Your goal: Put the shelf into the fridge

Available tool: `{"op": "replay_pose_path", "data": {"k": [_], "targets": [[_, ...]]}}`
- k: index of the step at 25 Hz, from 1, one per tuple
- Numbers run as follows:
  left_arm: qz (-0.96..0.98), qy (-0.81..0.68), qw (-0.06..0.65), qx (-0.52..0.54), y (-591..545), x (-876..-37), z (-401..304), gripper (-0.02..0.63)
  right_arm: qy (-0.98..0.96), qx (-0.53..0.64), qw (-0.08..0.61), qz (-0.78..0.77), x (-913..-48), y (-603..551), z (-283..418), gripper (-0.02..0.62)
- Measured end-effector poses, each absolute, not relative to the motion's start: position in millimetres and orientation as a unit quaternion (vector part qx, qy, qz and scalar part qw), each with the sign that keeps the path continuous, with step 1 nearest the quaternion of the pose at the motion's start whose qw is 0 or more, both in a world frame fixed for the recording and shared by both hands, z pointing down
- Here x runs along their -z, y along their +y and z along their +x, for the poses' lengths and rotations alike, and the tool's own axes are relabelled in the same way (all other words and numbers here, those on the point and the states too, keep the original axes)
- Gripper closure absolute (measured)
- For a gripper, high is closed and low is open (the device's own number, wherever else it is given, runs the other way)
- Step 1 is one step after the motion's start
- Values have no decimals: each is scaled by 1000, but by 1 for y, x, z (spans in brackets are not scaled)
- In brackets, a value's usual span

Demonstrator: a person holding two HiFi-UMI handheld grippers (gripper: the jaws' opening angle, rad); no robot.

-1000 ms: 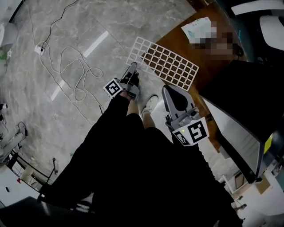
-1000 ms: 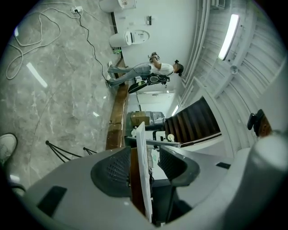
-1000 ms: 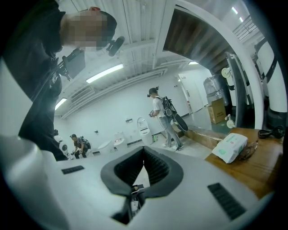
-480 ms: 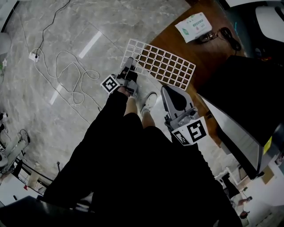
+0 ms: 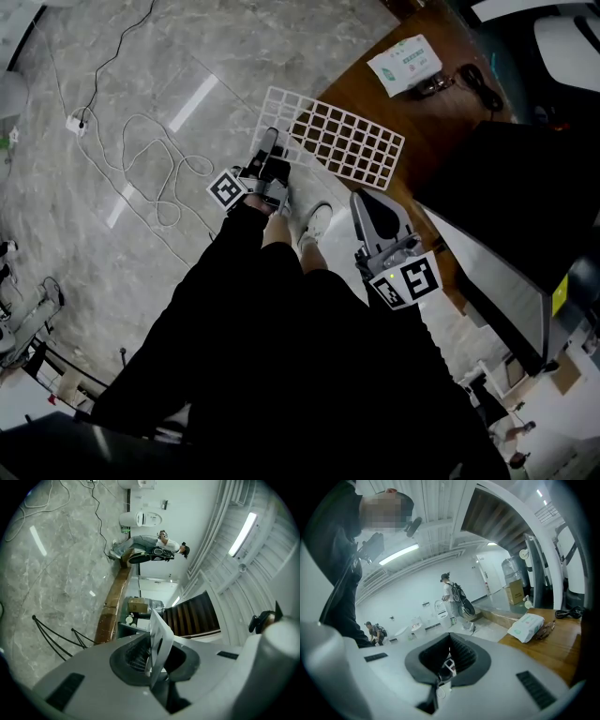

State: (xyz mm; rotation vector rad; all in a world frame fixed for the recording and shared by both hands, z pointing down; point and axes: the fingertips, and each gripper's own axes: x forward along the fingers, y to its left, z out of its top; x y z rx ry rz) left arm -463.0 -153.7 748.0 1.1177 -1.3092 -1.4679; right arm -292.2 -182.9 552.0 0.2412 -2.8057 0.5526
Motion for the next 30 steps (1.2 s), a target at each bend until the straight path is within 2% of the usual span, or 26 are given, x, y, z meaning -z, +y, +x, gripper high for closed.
{"op": "replay_pose_path", "data": {"k": [12,14,16,20,23,27,30], "targets": [[424,-524,368,640,-108,-615,-484,569,-907,-365,94,187,-548,-198,-210,584],[419,-520,357,653,-107,-590,-489,569,-883,-420,64,201,-549,-209,-205,542],[413,-519,345,664,-105,-565,-492,569,-853,-483,16,197,-545,-222,-207,442],[409,-522,326,674,-99,-519,-495,569,-816,-547,-65,175,-525,-244,-226,380],[406,-522,313,681,-91,-489,-493,569,-793,-572,-106,178,-513,-260,-237,357],[412,-517,305,685,-84,-461,-490,569,-759,-602,-160,189,-497,-280,-252,373],[417,-516,306,683,-81,-449,-488,569,-745,-609,-187,199,-483,-288,-256,480]]}}
